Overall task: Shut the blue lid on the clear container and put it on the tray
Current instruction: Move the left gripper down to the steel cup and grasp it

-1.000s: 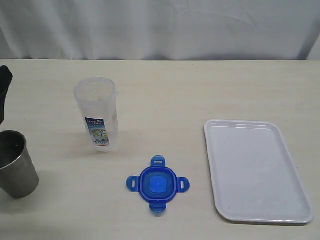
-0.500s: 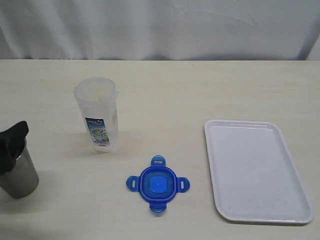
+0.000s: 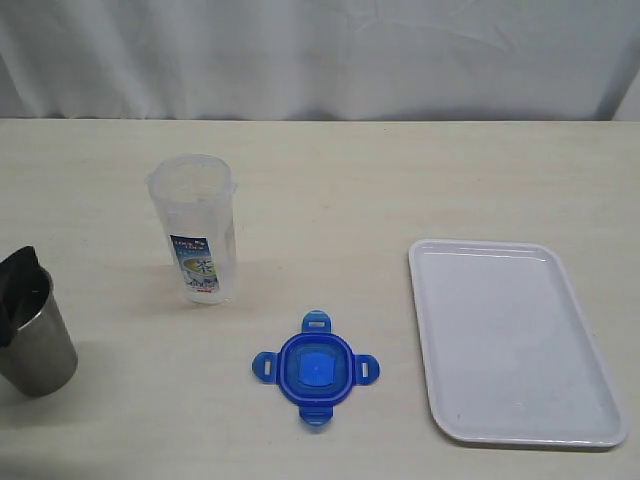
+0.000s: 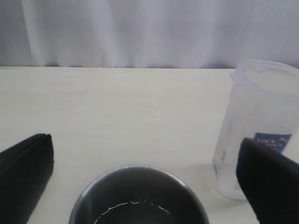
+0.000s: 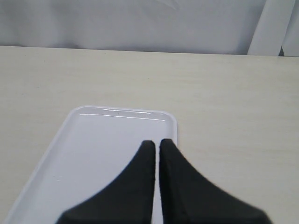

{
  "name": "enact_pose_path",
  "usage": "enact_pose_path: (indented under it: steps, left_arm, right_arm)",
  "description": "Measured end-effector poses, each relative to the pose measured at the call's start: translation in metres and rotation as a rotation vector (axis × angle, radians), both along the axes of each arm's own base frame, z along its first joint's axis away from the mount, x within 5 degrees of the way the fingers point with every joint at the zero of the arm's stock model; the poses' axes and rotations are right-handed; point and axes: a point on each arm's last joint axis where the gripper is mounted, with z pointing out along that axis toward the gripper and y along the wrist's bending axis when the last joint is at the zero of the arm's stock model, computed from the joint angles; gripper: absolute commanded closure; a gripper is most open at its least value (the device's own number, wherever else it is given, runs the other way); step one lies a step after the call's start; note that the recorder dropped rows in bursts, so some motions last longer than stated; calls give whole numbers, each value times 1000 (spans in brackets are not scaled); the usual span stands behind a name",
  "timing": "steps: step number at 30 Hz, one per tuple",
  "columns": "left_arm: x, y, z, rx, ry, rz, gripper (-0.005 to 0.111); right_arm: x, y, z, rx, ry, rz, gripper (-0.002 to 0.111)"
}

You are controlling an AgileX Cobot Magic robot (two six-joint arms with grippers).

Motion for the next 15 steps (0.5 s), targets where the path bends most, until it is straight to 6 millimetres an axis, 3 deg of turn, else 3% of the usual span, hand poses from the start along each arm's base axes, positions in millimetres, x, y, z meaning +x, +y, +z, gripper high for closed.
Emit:
enact_pose_path:
  steps: [15]
  left_arm:
    - [4,2,-16,-3,124,15,2]
  right_arm:
    - [0,0,0,0,0,0,104]
